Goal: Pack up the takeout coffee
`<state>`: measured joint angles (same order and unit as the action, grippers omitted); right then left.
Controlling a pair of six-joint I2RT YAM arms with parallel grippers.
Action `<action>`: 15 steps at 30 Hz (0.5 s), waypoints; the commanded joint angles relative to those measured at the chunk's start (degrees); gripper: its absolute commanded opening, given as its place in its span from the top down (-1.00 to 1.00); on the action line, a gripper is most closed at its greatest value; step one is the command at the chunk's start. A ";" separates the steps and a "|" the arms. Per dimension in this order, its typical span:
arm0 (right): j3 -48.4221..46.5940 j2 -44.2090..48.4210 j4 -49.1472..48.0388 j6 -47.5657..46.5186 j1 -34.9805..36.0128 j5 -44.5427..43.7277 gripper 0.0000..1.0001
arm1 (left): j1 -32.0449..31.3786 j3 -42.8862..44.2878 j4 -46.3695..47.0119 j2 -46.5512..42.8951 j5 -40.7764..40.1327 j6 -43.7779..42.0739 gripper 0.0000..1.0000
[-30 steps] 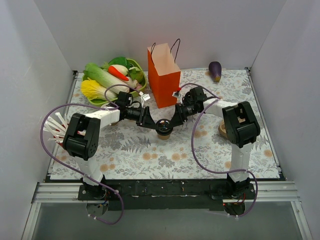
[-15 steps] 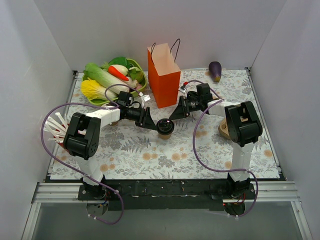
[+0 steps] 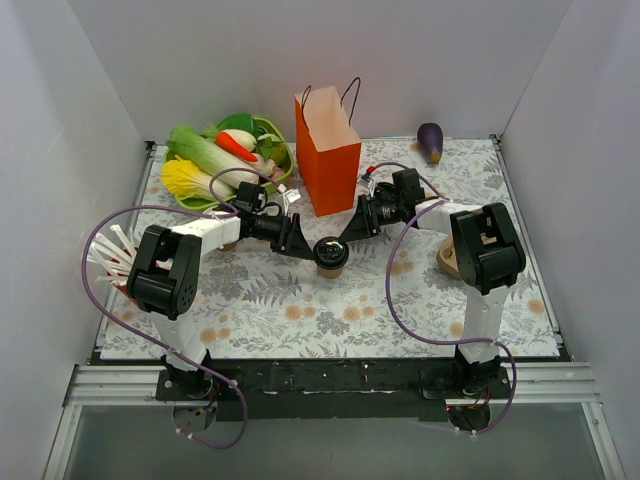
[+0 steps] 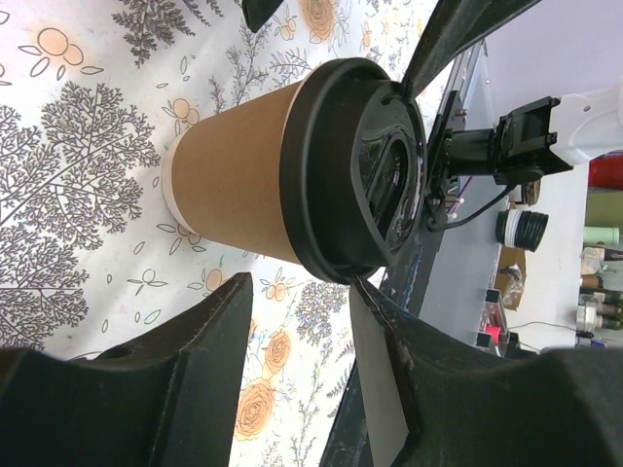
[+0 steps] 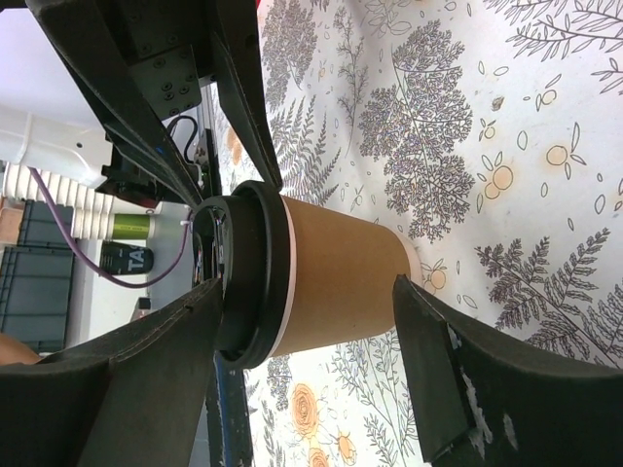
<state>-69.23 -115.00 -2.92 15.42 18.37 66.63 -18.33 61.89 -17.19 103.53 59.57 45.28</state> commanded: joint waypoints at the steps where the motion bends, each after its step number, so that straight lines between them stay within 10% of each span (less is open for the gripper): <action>1: -0.12 3.29 0.02 -0.40 -0.35 -0.71 -0.56 | 0.13 1.83 0.66 -1.22 3.27 -0.19 0.10; 15: 1.47 5.66 2.83 -4.43 -1.67 -5.63 -0.64 | 0.22 2.18 2.42 0.19 -0.42 3.06 0.12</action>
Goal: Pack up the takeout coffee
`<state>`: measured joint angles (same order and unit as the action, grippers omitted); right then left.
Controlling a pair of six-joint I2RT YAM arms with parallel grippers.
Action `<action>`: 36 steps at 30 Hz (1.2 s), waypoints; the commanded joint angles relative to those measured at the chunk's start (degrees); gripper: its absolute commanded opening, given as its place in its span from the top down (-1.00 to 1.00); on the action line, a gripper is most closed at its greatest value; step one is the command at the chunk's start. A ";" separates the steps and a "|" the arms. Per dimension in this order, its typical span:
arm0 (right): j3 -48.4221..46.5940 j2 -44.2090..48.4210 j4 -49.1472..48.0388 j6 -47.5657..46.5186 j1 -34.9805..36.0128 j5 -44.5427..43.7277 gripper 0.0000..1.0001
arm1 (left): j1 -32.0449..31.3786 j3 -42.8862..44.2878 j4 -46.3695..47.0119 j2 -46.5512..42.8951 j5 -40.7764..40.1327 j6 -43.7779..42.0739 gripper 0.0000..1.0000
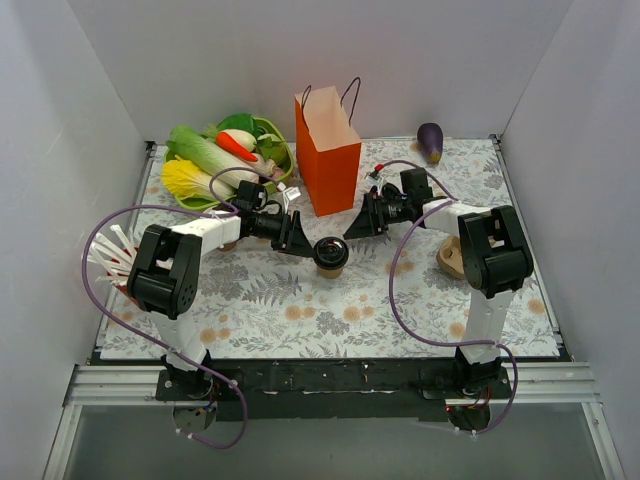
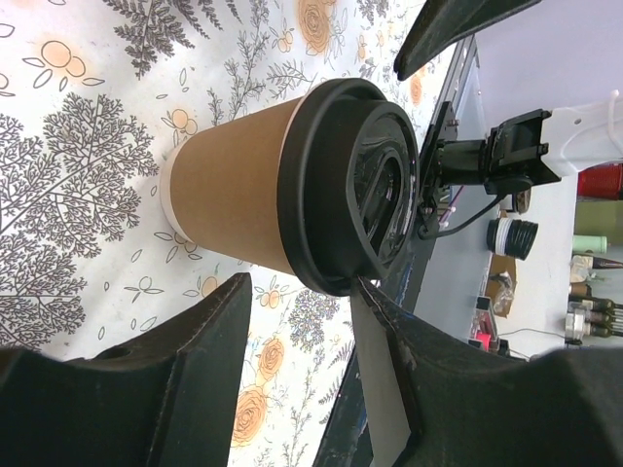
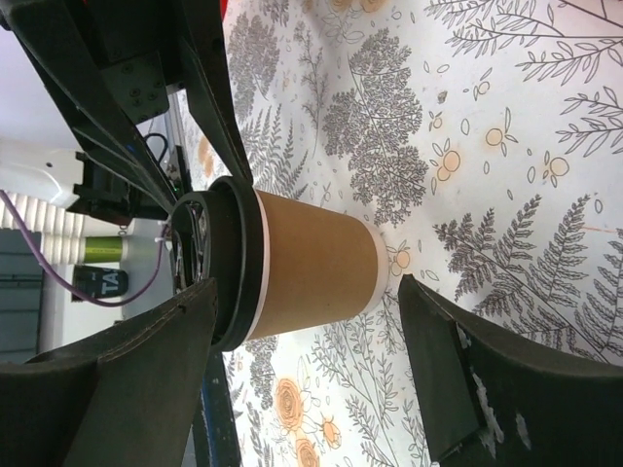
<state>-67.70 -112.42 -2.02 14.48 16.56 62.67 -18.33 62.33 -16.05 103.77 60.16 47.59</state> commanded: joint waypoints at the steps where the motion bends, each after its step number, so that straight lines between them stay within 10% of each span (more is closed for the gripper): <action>1: -0.24 3.00 4.54 -4.02 0.23 -2.03 -0.64 | 0.22 1.57 1.46 -0.05 -1.36 0.92 0.12; 36: -0.42 -2.10 12.04 -7.36 1.11 -13.27 -0.51 | 0.22 1.48 1.91 7.50 -7.24 4.35 0.29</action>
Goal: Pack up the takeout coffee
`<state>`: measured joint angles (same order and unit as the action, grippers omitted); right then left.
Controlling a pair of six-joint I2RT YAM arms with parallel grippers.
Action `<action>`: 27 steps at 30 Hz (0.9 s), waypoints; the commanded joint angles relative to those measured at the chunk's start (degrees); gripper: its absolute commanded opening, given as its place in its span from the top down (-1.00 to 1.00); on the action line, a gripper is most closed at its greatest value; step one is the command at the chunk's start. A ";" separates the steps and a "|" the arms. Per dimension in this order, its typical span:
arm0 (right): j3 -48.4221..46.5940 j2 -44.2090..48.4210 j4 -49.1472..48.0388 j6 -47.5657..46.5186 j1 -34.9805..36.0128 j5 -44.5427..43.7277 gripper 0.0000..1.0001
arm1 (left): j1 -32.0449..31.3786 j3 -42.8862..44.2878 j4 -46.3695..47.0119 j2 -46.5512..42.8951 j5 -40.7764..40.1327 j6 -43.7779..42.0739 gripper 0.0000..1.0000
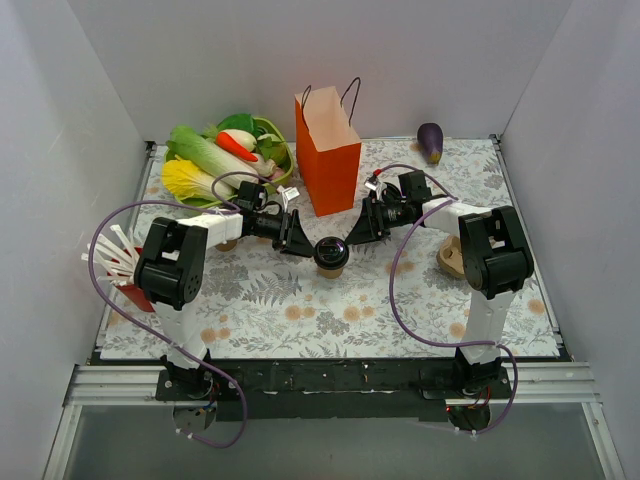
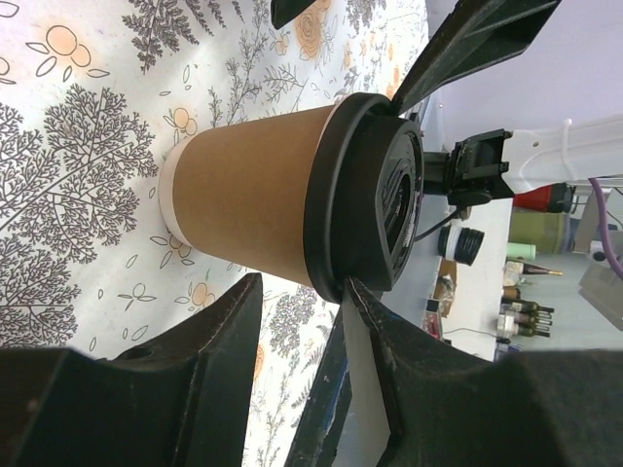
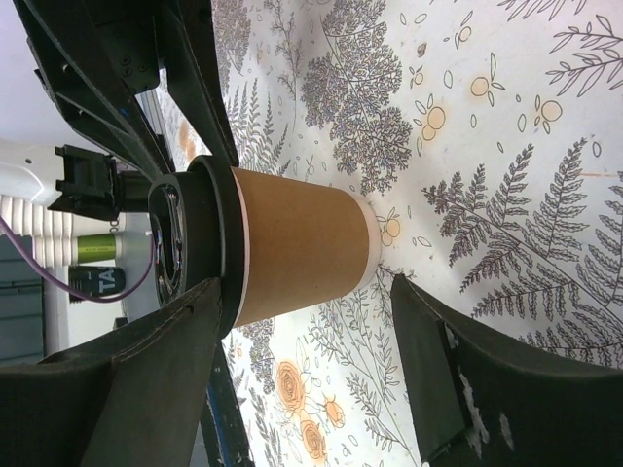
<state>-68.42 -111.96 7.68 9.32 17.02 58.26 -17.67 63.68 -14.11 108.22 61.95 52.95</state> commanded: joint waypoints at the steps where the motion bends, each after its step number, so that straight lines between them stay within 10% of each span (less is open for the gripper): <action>1: 0.48 -2.65 2.34 -2.20 0.65 -9.13 -0.50 | -0.43 0.13 -0.39 3.65 -9.48 -0.92 0.30; 27: -0.57 2.44 0.50 -7.57 2.32 -10.72 -0.39 | -0.61 0.30 -4.00 0.59 -12.74 -5.31 0.32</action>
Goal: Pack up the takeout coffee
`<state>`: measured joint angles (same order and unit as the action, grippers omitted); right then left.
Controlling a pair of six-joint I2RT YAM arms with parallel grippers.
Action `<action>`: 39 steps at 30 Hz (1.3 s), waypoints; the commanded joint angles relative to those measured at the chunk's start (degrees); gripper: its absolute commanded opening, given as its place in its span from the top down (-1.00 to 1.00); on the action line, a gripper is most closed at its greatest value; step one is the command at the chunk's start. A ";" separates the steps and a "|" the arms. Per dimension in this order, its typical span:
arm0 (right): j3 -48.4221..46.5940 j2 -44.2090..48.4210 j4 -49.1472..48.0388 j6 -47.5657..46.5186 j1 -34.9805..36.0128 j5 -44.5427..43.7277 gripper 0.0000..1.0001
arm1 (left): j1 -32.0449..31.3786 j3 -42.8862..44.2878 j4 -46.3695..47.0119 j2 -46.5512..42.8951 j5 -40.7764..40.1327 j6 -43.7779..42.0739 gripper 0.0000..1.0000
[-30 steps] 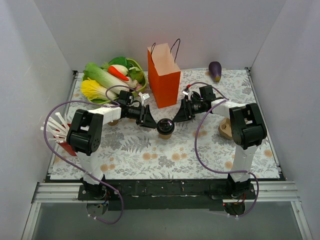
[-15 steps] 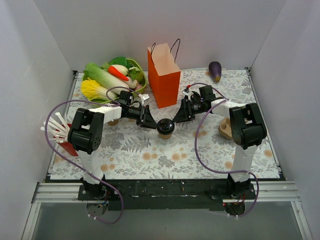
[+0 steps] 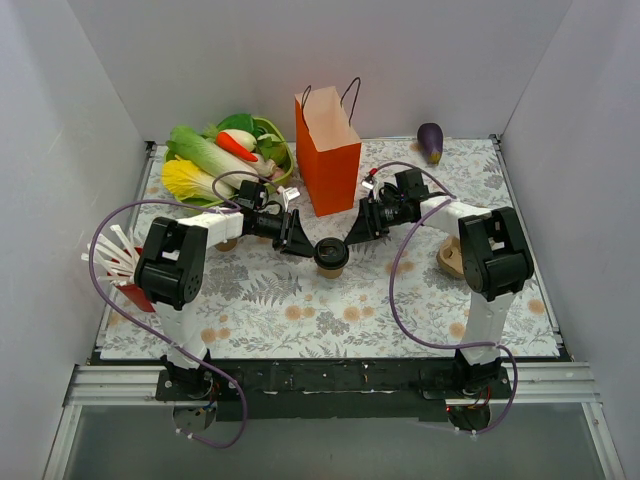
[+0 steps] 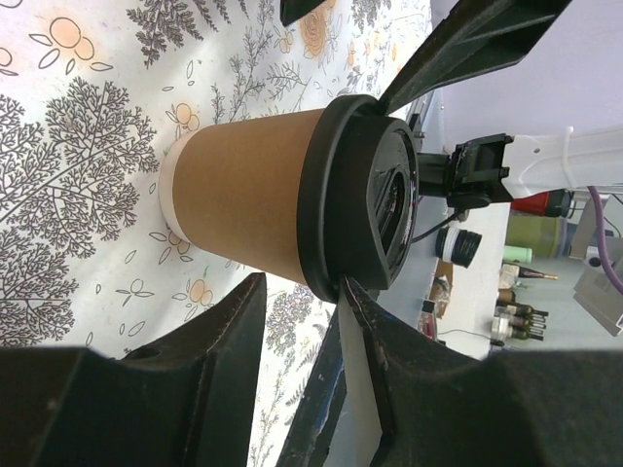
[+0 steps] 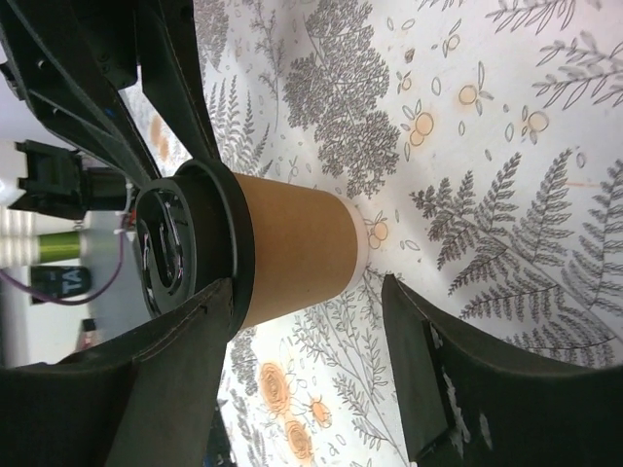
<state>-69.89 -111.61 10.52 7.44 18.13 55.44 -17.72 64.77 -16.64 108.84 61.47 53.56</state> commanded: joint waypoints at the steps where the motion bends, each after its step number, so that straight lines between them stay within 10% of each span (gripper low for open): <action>1: 0.37 2.62 -2.70 -5.60 1.12 -6.67 -0.42 | -0.65 -0.79 -1.46 -0.46 -11.73 -5.92 0.30; 10: -7.80 5.18 4.48 -16.12 1.12 1.95 -0.63 | -0.48 2.63 -1.20 -2.40 -6.90 -7.86 0.10; 21: -13.35 7.99 30.69 -59.89 9.02 -6.74 -0.71 | -0.04 6.59 -0.41 -3.37 -2.59 -8.12 -0.01; 31: -9.74 9.48 29.02 -62.81 15.87 -12.28 -0.72 | 1.19 7.65 -1.37 -5.65 -4.86 -7.59 -0.03; 39: -8.16 8.69 27.18 -65.27 18.87 -17.82 -0.29 | 3.21 9.14 -4.71 -11.27 -9.17 -7.33 -0.02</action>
<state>-80.01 -103.33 37.54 -54.50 35.22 42.89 -15.68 70.50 -19.59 103.98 54.92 46.72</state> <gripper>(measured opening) 0.769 0.511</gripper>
